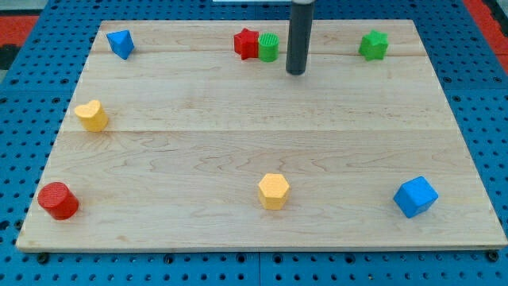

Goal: Slide the red circle to the center

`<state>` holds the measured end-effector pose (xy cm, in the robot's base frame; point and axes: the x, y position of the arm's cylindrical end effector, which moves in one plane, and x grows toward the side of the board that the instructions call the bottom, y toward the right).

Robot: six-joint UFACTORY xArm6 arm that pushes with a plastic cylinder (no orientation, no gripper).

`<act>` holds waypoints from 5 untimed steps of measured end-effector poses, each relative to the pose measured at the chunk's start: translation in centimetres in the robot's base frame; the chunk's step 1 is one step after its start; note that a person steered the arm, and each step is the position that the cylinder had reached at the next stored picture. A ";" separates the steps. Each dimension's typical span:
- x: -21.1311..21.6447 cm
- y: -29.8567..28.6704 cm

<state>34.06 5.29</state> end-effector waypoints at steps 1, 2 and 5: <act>4.4 -6.4; 8.6 -12.7; 14.3 -35.7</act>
<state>48.33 -30.37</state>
